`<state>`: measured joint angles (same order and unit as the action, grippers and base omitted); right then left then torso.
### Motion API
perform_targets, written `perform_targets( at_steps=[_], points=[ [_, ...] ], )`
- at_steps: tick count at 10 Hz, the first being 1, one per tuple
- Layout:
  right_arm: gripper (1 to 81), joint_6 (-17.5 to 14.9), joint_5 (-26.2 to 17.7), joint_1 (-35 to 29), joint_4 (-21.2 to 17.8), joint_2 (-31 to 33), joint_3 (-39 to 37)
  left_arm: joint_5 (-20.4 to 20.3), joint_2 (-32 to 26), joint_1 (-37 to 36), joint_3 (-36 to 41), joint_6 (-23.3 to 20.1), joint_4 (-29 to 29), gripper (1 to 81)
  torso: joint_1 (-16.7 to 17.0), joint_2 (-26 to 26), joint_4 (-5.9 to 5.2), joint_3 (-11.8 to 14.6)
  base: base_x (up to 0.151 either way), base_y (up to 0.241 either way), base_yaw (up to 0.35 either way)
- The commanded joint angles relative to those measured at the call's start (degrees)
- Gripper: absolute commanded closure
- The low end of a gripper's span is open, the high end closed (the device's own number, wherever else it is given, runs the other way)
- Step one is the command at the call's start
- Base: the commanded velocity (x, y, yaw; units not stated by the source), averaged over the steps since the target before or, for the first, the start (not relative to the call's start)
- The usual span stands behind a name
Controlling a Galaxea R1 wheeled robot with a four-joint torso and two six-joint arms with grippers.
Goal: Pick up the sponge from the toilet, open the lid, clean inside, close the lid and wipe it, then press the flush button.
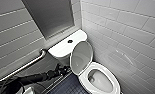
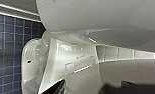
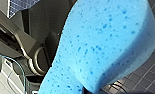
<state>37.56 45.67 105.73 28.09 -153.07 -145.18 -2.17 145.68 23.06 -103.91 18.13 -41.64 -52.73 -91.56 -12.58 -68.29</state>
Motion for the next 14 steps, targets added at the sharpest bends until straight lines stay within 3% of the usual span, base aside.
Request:
perform_targets(
  at_steps=[1, 8, 9, 11, 12, 14],
  points=[
    [81.1, 0.06, -2.25, 3.05, 1.80, 0.45, 0.08, 5.69, -0.03, -6.50, 2.04, 0.07, 0.33, 1.0, 0.00, 0.00, 0.00, 0.02, 0.000, 0.000, 0.000],
    [81.1, 0.06, -2.25, 2.43, 1.80, 0.01, 0.08, 7.51, -1.87, -2.63, 10.75, -0.55, 2.25, 1.0, 0.00, 0.00, 0.00, 0.00, 0.000, 0.000, 0.000],
    [81.1, 0.15, -2.25, 1.99, 1.53, 0.01, 0.08, 11.99, -3.27, -1.22, 11.01, -0.98, 7.34, 1.0, 0.00, 0.00, 0.00, 0.00, 0.000, 0.000, 0.000],
    [81.1, 1.37, -1.64, 1.11, 2.23, 0.71, 0.70, 26.29, -7.31, 3.33, 12.93, -0.99, 22.96, 1.0, 0.00, 0.02, 0.00, 0.02, 0.000, 0.000, 0.000],
    [81.1, 1.89, -1.63, 0.94, 3.11, 0.81, 0.96, 30.20, -10.29, 7.98, 14.60, -0.99, 29.13, 1.0, 0.00, 0.00, 0.00, 0.00, 0.000, 0.000, 0.000],
    [81.1, 4.36, -5.13, 1.02, 5.82, 0.54, 0.00, 28.73, -15.14, 19.14, 16.02, -1.08, 37.13, 1.0, 0.00, 0.02, 0.00, 0.00, 0.000, 0.000, 0.000]
  ],
)
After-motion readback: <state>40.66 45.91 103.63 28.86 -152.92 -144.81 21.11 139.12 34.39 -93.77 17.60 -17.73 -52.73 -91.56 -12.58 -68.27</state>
